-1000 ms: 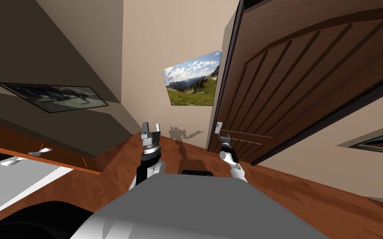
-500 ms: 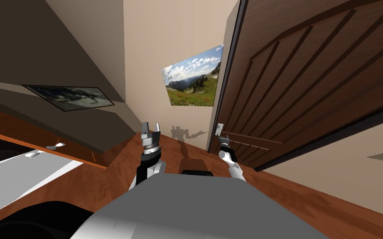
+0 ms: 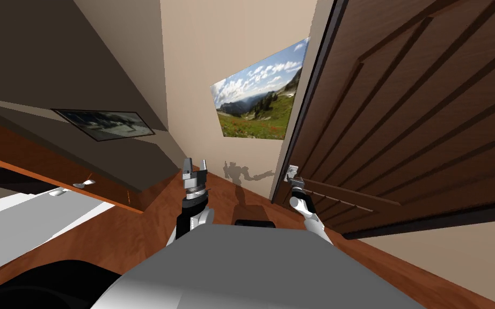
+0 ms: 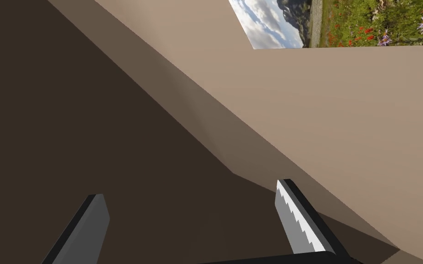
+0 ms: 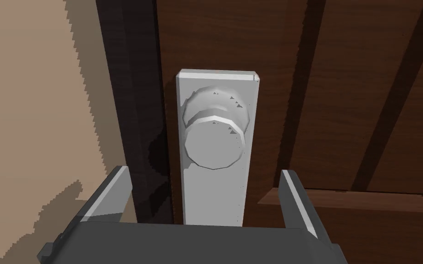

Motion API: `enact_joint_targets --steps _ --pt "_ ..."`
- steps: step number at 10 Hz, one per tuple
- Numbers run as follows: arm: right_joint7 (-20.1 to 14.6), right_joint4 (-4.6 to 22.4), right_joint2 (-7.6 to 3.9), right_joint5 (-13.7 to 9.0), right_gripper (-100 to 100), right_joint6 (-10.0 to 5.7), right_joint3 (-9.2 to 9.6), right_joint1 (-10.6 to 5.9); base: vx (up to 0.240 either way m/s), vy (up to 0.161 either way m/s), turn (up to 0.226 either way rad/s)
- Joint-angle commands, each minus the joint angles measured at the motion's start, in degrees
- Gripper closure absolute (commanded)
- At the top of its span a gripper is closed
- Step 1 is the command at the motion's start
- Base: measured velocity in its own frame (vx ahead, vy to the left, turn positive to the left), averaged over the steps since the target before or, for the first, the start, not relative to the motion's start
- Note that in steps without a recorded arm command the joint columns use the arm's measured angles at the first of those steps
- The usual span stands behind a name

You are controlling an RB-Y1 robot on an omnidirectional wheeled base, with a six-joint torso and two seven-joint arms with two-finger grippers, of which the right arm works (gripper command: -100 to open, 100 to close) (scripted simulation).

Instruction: Pull the door open

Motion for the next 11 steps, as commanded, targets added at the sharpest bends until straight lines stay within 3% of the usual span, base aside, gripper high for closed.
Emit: enact_joint_targets --steps 1,2,3,4,5,10,11 --pt "-1.70 1.40 -2.06 -0.64 -100 -0.53 -0.70 -0.12 0.176 -0.002 0.148" --pt "-2.16 1.60 -2.64 -0.83 -100 -0.60 -0.93 0.00 0.151 0.003 0.101" --pt "-3.26 2.09 -4.07 -1.30 -100 -0.78 -1.49 0.29 0.159 -0.024 0.116" --pt "-2.88 3.09 -3.46 -0.95 -100 -1.28 -0.88 -0.60 0.077 -0.019 0.028" --pt "-2.88 3.09 -3.46 -0.95 100 -1.28 -0.88 -0.60 -0.012 0.000 -0.042" --pt "-2.88 3.09 -3.46 -0.95 100 -1.28 -0.88 -0.60 -0.015 0.000 0.000" --pt "-3.82 2.88 -4.35 -1.04 100 -1.13 -0.16 -0.15 -0.146 -0.050 0.148"
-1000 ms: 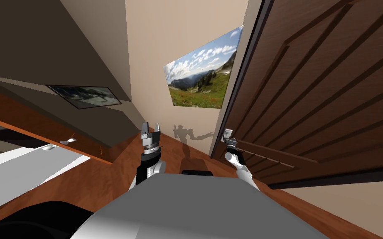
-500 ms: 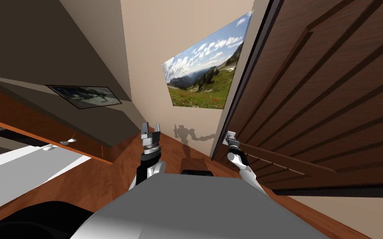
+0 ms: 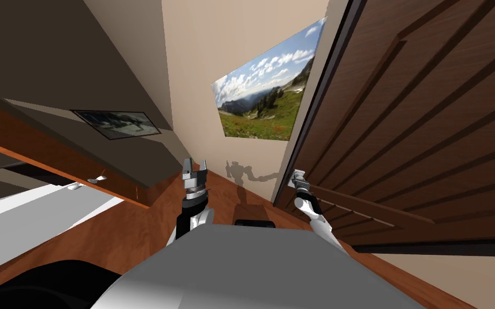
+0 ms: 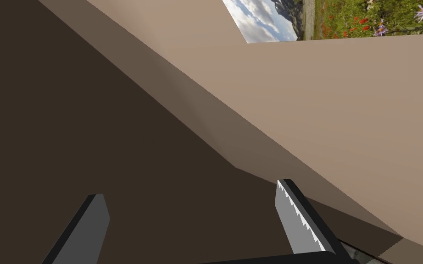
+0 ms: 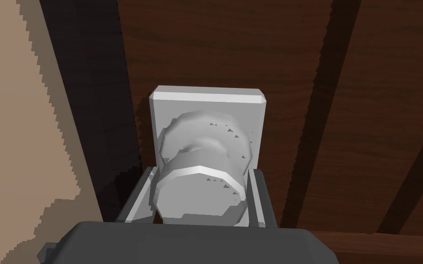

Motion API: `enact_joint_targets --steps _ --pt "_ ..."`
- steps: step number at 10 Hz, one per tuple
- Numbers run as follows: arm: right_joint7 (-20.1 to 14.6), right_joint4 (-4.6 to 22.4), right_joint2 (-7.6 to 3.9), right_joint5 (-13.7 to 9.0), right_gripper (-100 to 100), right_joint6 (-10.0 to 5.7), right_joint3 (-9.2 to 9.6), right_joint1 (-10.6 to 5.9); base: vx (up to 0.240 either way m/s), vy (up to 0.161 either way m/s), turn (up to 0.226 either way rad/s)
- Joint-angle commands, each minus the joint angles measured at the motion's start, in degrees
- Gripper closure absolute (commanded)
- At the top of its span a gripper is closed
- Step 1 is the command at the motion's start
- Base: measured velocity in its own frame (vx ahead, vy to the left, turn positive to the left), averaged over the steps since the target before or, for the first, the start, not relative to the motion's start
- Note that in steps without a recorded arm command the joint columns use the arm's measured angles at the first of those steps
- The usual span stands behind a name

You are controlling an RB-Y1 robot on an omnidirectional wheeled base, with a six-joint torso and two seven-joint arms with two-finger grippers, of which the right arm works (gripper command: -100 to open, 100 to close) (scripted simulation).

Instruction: Pull the door open

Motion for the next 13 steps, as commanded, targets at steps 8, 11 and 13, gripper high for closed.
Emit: enact_joint_targets --steps 8,11,13 --pt "-5.53 -1.83 -4.34 -0.42 100 0.58 4.86 2.01 -0.224 -0.033 0.140" --pt "-6.59 -2.33 -5.30 -0.40 100 0.73 6.15 2.83 -0.169 -0.020 0.096" --pt "-7.52 -2.87 -6.14 -0.35 100 0.50 7.18 3.35 -0.240 -0.051 0.125"
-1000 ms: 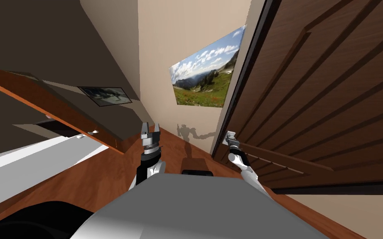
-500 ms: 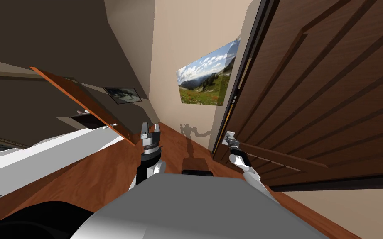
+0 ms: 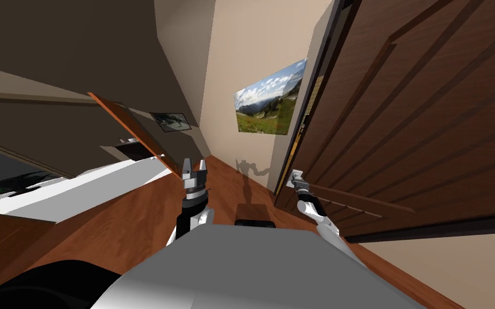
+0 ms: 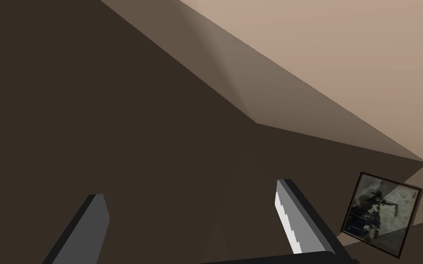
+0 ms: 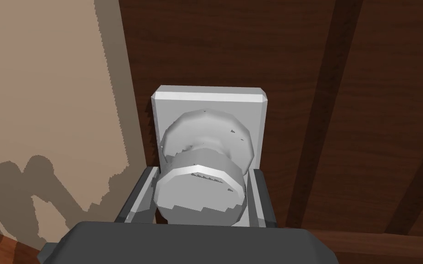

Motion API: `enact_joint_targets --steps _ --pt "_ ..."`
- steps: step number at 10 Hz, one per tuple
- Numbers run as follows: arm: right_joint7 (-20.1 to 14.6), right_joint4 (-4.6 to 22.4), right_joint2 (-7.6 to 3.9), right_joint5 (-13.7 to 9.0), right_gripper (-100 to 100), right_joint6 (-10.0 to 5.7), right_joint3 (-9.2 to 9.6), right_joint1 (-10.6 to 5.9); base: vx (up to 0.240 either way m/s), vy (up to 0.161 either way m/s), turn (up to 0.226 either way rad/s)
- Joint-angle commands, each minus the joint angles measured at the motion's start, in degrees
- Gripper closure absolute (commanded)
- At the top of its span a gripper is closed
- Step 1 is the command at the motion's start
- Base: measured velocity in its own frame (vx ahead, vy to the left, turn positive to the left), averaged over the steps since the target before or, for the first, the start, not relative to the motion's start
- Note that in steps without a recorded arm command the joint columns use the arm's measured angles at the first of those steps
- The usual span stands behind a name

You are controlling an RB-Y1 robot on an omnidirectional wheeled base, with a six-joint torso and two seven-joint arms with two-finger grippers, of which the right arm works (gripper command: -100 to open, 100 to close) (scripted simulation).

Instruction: Pull the door open

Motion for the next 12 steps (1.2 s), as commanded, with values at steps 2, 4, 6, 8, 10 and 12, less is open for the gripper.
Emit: enact_joint_targets --steps 2,4,6,8,10,12 --pt "-1.43 -0.88 -1.21 0.11 100 -0.28 1.69 0.87 -0.221 -0.064 0.144" --pt "-2.62 -1.58 -2.29 0.17 100 -0.58 3.01 1.53 -0.244 -0.037 0.143" --pt "-3.50 -2.10 -3.10 0.22 100 -0.80 4.00 2.02 -0.245 -0.020 0.096" --pt "-4.12 -2.20 -3.69 0.31 100 -0.94 4.76 2.56 -0.122 -0.015 0.065" --pt "-4.81 -2.65 -4.40 0.37 100 -1.23 5.52 2.99 -0.207 -0.051 0.107" --pt "-6.16 -3.54 -5.77 0.51 100 -1.80 6.98 3.82 -0.210 -0.096 0.139"
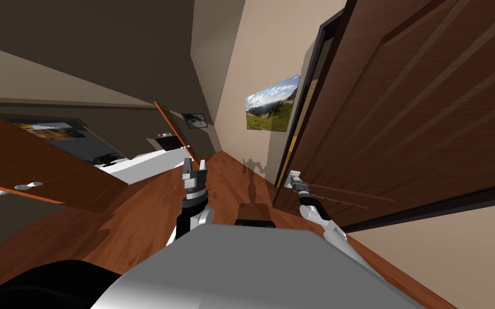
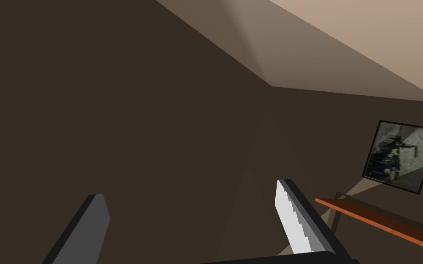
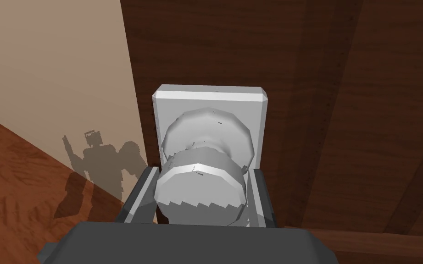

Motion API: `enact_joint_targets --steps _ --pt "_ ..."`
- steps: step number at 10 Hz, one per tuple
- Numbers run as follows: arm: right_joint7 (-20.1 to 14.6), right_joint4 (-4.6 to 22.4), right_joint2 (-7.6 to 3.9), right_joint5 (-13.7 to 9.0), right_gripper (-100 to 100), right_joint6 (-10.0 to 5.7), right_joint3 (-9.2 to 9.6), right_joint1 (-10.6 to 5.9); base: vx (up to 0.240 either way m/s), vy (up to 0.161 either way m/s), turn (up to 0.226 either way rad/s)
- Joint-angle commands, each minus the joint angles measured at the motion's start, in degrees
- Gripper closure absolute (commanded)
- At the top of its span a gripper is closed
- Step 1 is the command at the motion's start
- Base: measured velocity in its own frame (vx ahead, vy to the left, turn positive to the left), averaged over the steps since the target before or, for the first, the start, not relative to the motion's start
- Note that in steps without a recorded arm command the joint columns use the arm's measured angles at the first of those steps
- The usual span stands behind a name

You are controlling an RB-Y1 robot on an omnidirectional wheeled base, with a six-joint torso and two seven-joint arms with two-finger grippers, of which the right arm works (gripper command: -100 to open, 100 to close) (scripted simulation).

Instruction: Pull the door open

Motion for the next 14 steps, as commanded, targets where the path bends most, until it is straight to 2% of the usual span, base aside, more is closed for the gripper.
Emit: enact_joint_targets --steps 1,4,5,6,7,14 --pt "-1.11 -0.72 -1.08 0.14 100 -0.61 1.10 0.66 -0.241 -0.077 0.156" --pt "-2.73 -1.79 -2.74 0.30 100 -1.30 2.86 1.66 -0.222 -0.046 0.117" --pt "-2.32 -1.37 -2.36 0.30 100 -1.06 2.60 1.34 -0.098 0.016 0.011" --pt "-3.36 -1.87 -3.40 0.45 100 -1.57 3.68 2.12 -0.155 -0.023 0.120" --pt "-3.61 -2.02 -3.68 0.49 100 -1.73 3.94 2.28 -0.214 -0.071 0.088" --pt "-7.49 -4.37 -7.93 1.07 100 -4.19 7.74 4.75 -0.193 -0.063 0.107"
